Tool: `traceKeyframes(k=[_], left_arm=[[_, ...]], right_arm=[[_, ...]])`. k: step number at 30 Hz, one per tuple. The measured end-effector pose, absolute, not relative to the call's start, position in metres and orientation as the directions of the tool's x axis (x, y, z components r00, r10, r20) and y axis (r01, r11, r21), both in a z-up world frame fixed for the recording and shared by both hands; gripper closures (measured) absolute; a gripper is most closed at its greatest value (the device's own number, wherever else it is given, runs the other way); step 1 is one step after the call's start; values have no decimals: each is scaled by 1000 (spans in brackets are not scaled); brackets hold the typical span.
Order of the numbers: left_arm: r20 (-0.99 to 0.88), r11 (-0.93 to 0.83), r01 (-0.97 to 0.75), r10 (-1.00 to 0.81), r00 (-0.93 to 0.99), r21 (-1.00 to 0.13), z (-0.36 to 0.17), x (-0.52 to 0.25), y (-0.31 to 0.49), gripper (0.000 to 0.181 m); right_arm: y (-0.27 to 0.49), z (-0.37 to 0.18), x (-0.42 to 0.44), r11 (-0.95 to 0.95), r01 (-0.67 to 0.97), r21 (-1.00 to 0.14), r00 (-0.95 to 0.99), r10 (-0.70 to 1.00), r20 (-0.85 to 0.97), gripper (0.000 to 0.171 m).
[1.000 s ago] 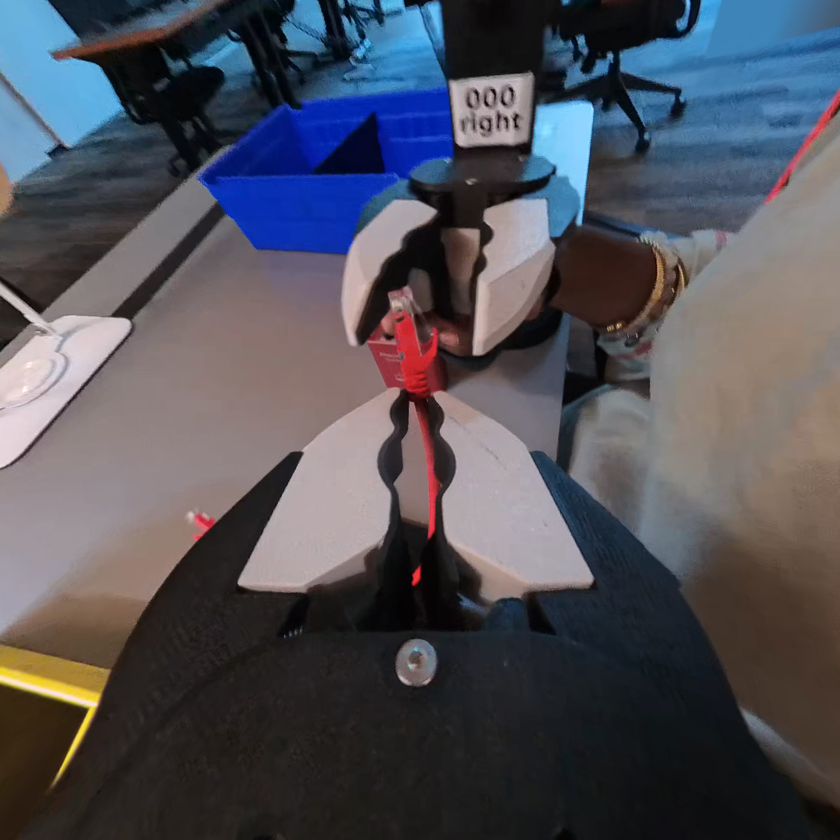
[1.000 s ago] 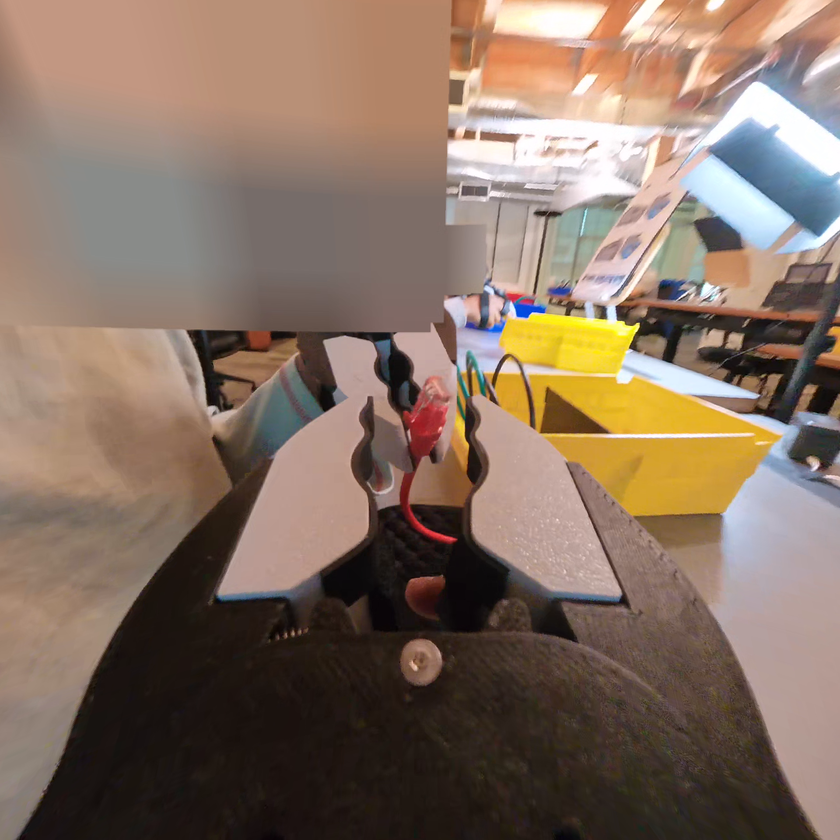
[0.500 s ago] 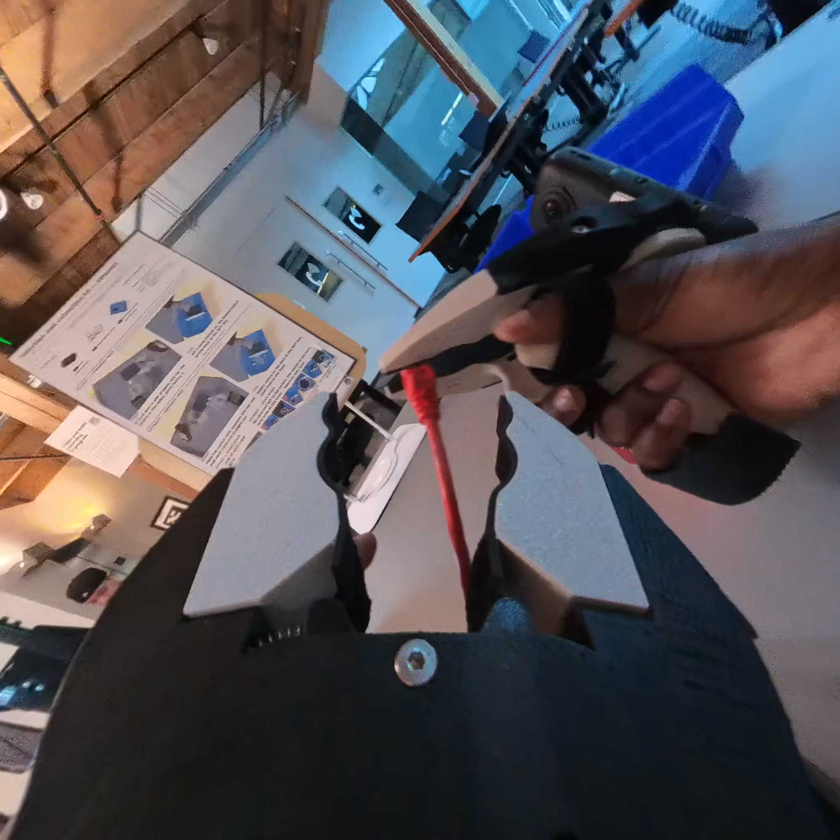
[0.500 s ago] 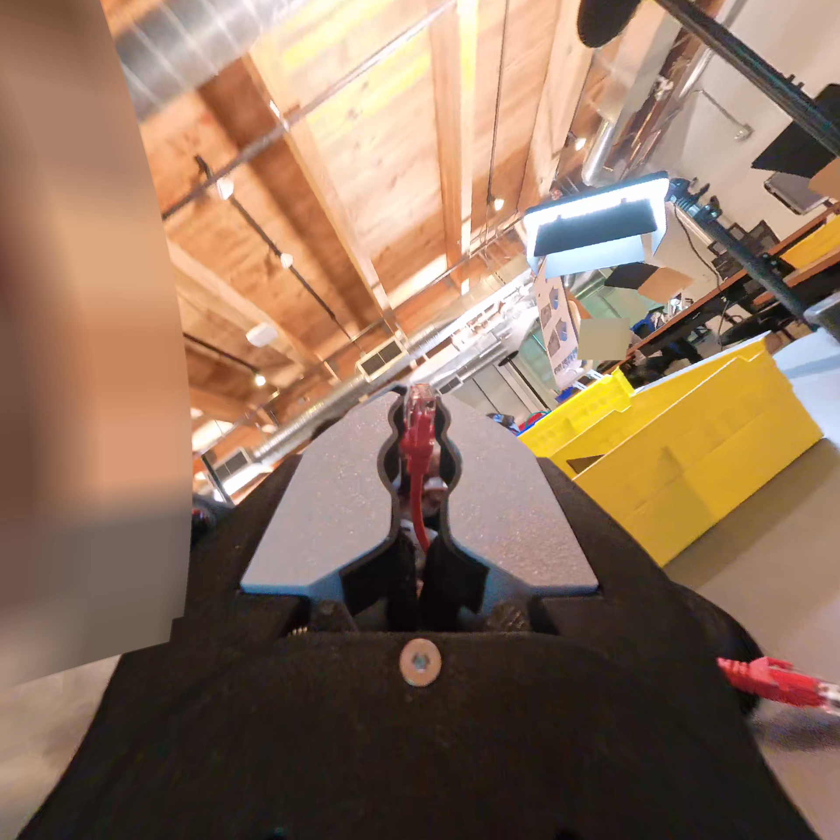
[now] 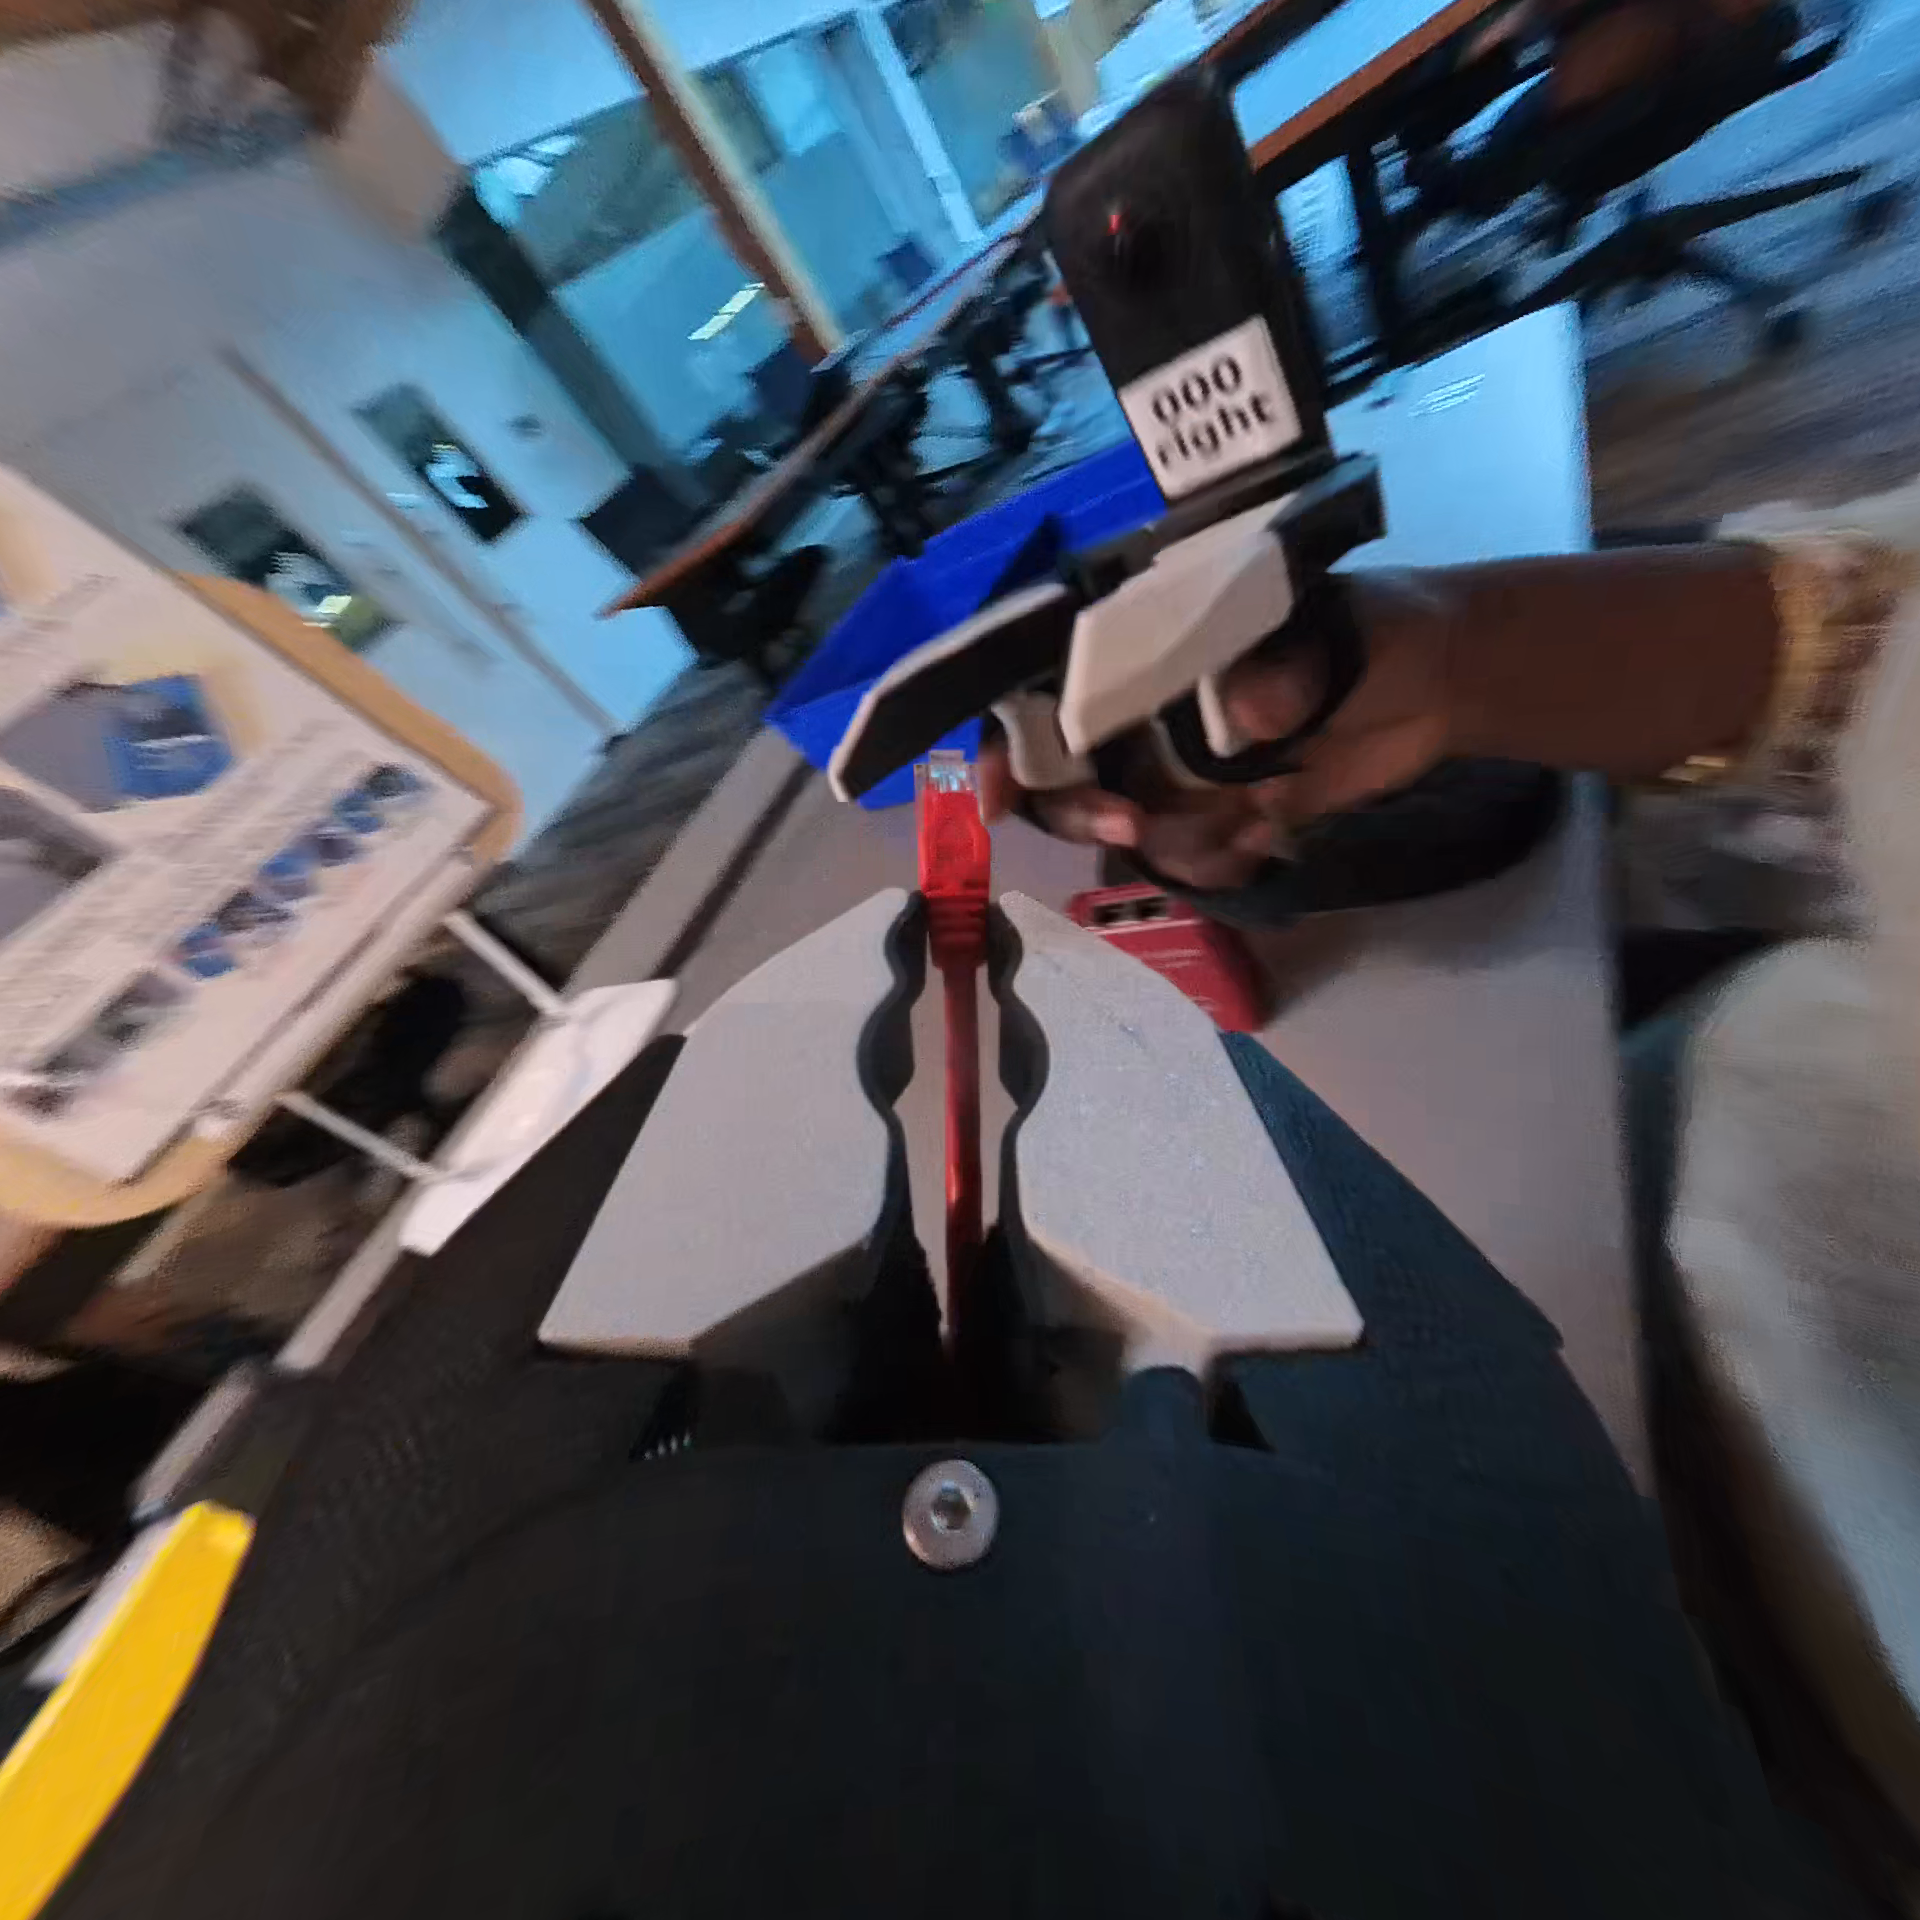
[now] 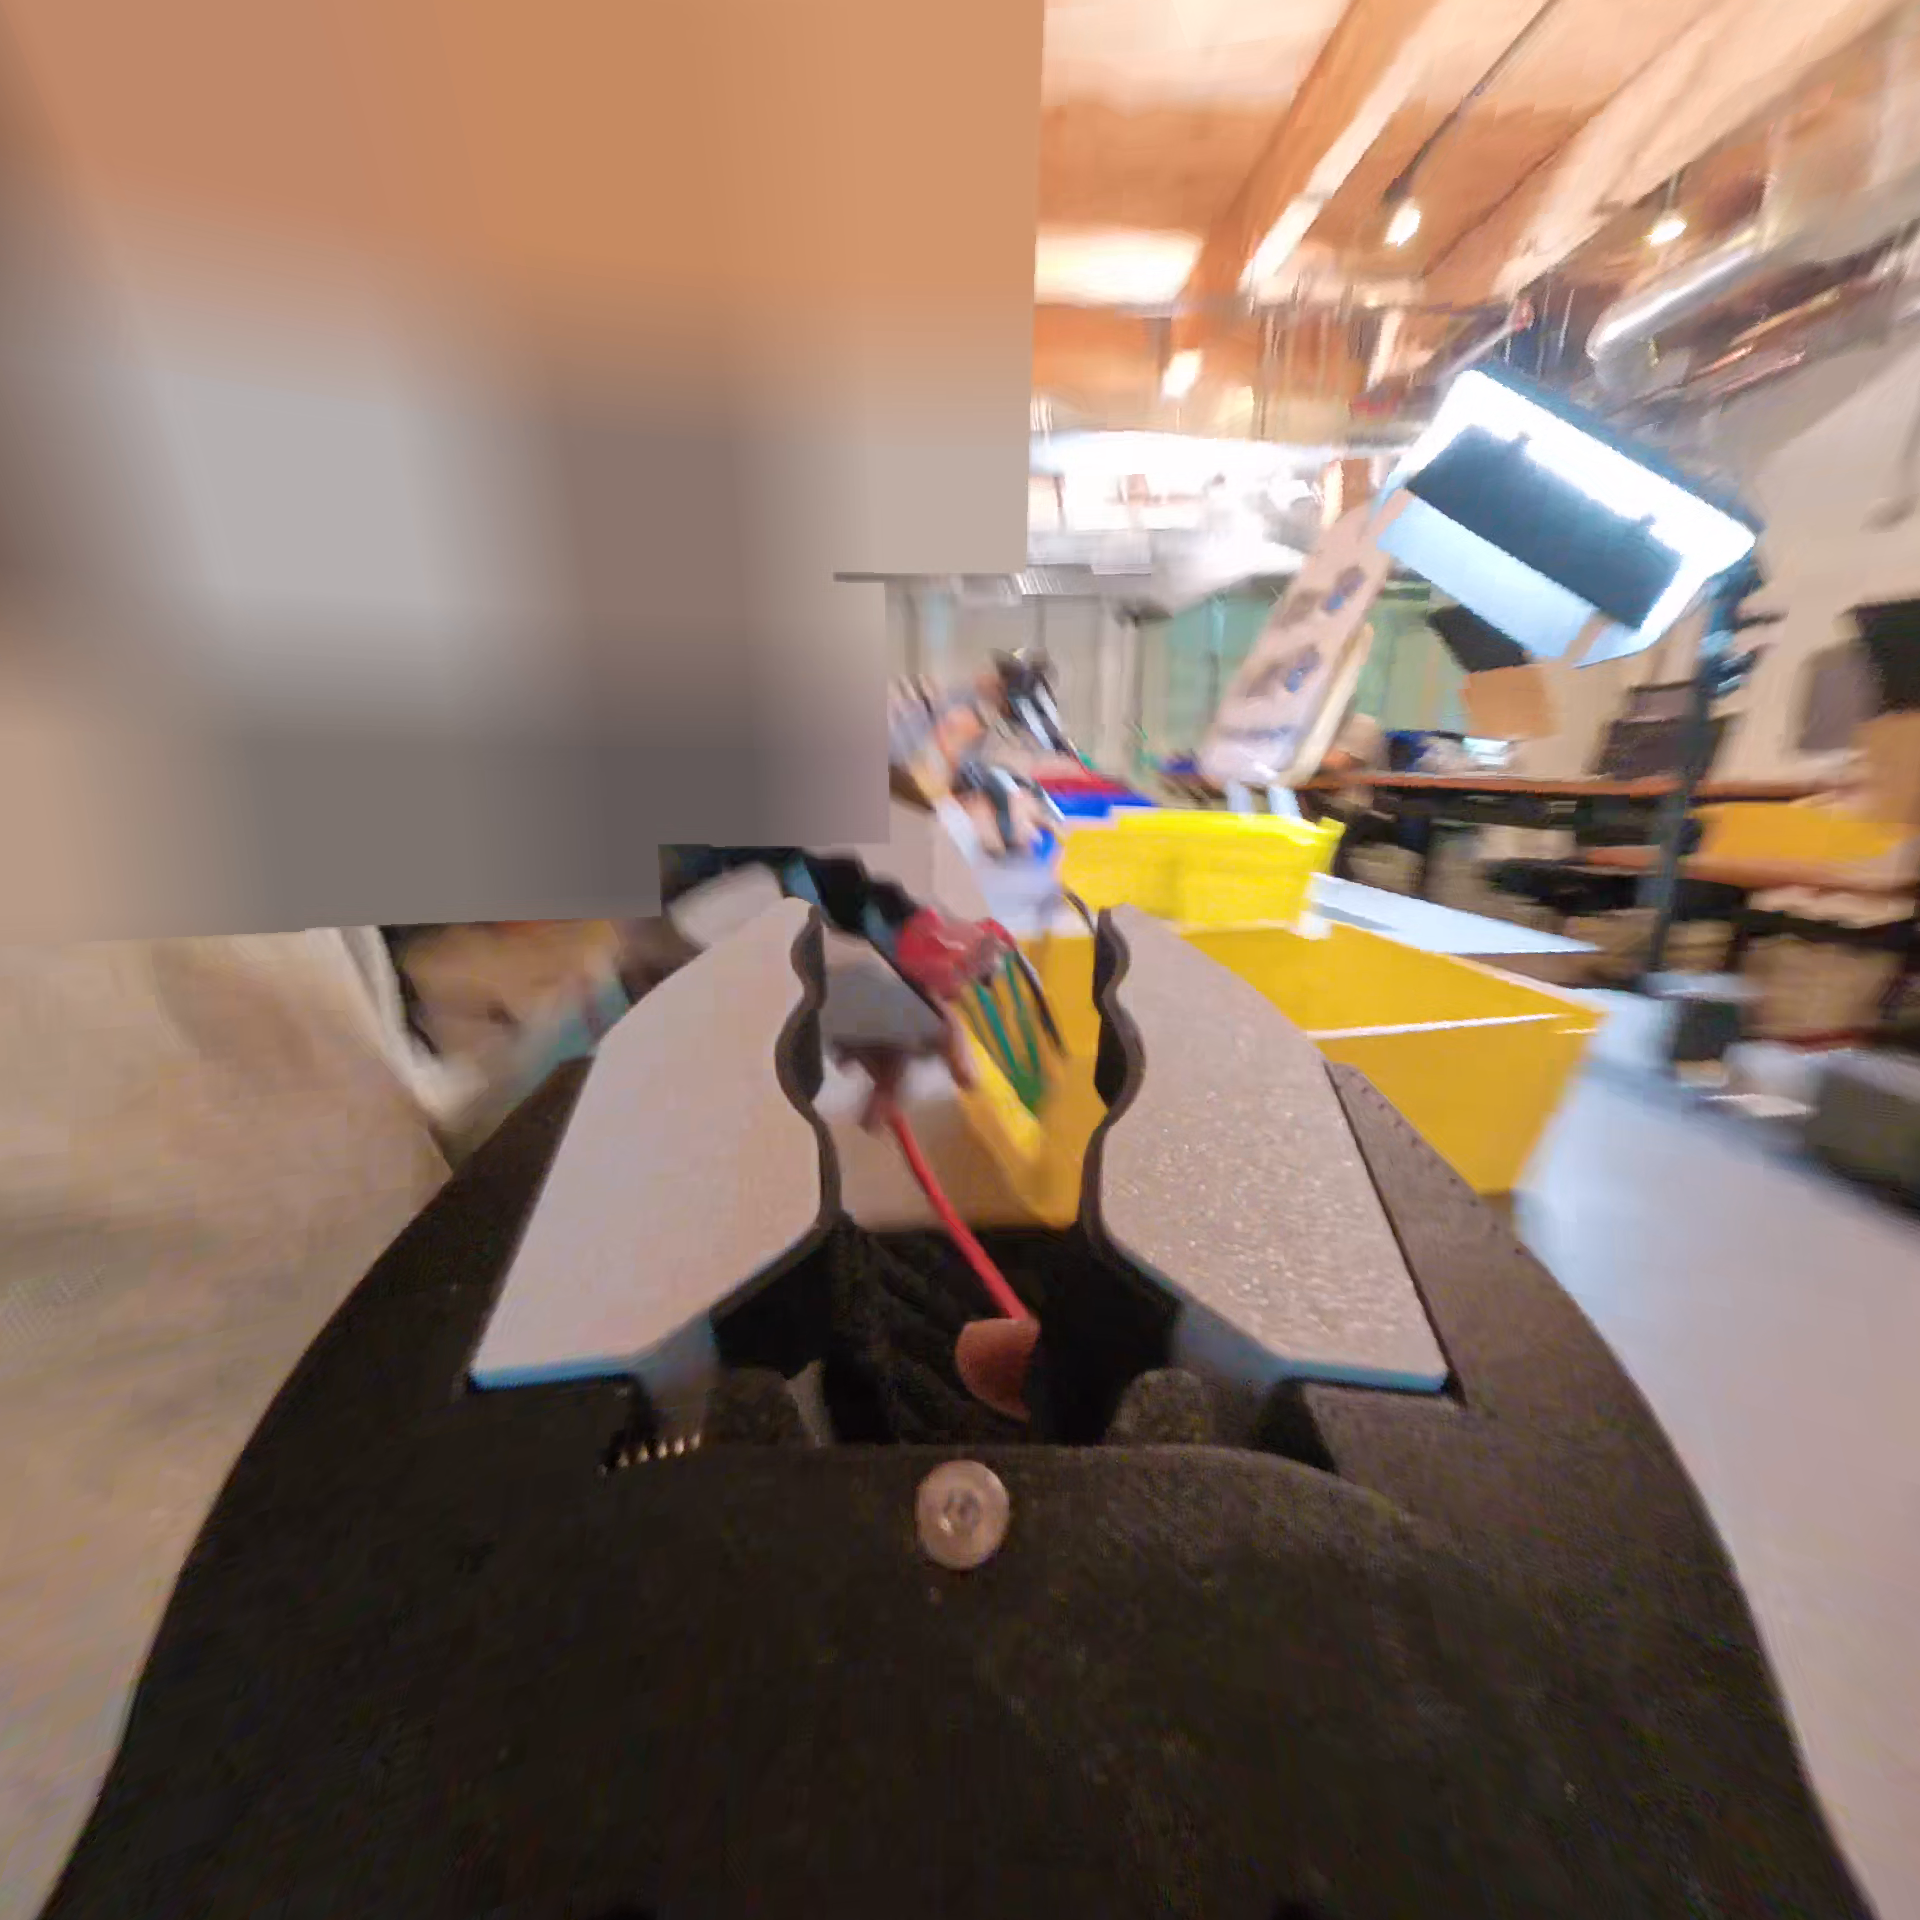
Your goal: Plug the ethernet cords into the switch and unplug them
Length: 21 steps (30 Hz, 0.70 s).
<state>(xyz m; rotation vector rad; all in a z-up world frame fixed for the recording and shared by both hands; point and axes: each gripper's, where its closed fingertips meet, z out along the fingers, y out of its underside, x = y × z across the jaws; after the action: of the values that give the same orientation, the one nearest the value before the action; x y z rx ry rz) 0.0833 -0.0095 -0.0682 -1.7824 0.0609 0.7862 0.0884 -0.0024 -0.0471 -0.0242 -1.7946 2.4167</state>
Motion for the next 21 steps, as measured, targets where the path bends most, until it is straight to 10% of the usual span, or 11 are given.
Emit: traceKeyframes(k=[5,12,21], left_arm=[[-460,-369,-366,211,862,-854,-84,100,-16,170],[-452,-420,-367,124,883,-830,-100,107,-8,170],[-429,-431,-361,70,901,-827,-110,113,-8,170]], right_arm=[[-6,-73,104,76,-529,-845,-833,143,534,131],[-13,-81,114,52,-523,-851,-849,66,525,158],[-13,-97,121,97,-512,-854,-858,-15,513,148]])
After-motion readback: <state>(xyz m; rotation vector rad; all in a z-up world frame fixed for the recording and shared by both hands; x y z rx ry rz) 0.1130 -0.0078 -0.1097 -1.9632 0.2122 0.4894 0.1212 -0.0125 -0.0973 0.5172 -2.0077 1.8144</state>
